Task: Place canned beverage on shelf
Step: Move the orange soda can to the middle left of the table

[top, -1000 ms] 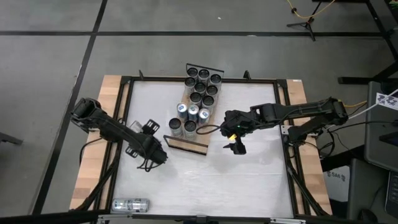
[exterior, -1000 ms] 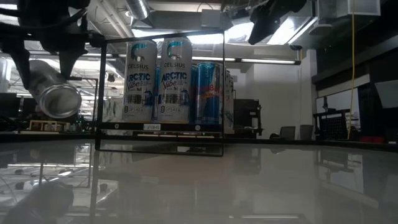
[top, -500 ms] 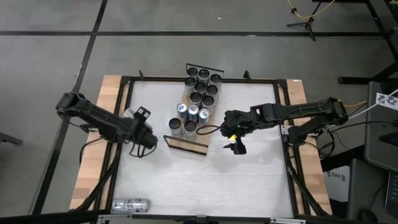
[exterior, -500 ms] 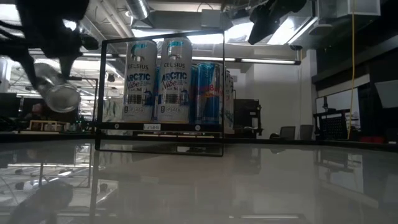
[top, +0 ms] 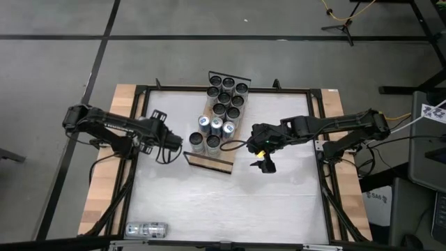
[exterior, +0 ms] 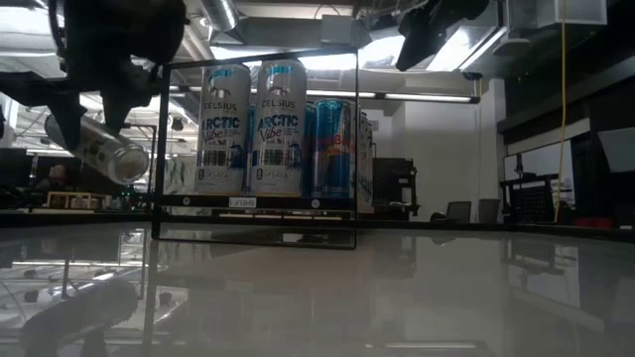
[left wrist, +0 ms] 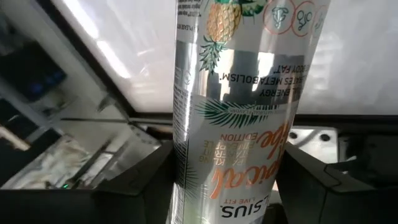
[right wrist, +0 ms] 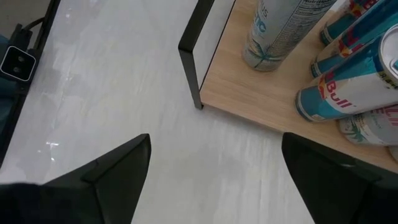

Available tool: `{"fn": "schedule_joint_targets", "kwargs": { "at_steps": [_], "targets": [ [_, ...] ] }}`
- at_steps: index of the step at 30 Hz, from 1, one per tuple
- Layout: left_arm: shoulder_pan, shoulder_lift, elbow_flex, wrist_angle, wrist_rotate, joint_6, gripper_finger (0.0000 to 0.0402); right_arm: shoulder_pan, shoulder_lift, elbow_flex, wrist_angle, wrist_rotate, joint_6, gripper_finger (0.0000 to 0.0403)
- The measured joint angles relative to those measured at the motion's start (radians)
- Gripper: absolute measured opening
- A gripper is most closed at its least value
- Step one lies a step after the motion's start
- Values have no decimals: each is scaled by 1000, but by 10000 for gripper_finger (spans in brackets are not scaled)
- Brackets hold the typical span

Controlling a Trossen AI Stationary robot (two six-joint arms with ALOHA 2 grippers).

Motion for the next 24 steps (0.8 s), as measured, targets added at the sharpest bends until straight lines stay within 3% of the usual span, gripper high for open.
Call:
{"fn": "schedule_joint_targets", "kwargs": {
  "at_steps": [8, 15, 24],
  "targets": [
    [62, 0, 0, 44, -15, 80, 215, 0, 0, 0, 0, 0, -1, 358],
    [90, 1, 0, 159, 123, 180, 216, 0, 0, 0, 0, 0, -1, 358],
    [90, 1, -1, 226, 217, 209, 216, 0, 0, 0, 0, 0, -1, 358]
  ]
}}
